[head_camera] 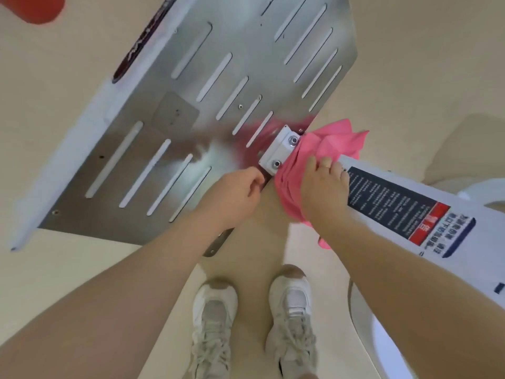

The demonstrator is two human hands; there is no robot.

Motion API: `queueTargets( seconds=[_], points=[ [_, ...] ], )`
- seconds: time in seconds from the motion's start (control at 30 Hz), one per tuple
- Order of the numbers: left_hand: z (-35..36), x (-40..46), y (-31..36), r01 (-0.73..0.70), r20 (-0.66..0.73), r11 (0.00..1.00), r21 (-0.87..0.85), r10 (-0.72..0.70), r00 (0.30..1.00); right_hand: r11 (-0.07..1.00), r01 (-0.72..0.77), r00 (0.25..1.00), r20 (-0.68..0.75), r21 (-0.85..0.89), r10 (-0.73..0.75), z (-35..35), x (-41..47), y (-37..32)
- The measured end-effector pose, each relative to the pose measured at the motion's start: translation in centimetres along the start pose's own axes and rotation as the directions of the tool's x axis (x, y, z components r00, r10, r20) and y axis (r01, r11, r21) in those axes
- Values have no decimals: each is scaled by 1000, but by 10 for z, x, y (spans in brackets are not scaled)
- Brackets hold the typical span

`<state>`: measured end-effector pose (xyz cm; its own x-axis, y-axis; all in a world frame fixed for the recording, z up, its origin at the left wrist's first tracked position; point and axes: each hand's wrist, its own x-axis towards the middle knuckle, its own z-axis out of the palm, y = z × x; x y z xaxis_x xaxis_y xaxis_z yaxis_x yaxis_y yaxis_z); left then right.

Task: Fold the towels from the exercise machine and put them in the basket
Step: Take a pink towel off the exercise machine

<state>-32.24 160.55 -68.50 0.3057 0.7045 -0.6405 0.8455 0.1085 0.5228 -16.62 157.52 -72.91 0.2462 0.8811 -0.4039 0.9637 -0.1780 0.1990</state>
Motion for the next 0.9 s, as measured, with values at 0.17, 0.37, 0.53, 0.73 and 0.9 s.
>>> queueTargets(
  seconds=[0.17,0.37,0.53,0.73,0.9],
  points=[
    [-6,-7,5,-1,-2,1000,-19,1,1000,952,98,955,240,291,-172,-8,-1,-5],
    [-64,-62,45,-27,2,999,-30,27,1000,633,76,937,163,770,-310,-120,-34,22],
    [-142,-145,113,-73,-156,964,-257,33,987,310,-9,818,186,951,-545,-281,-81,38],
    [-253,-281,182,-297,-246,865,-404,210,946,240,105,522,152,965,-839,-478,-148,38],
    [-321,-399,178,-223,-434,926,-304,74,898,306,403,446,107,863,-888,-584,-207,-9]
  ],
)
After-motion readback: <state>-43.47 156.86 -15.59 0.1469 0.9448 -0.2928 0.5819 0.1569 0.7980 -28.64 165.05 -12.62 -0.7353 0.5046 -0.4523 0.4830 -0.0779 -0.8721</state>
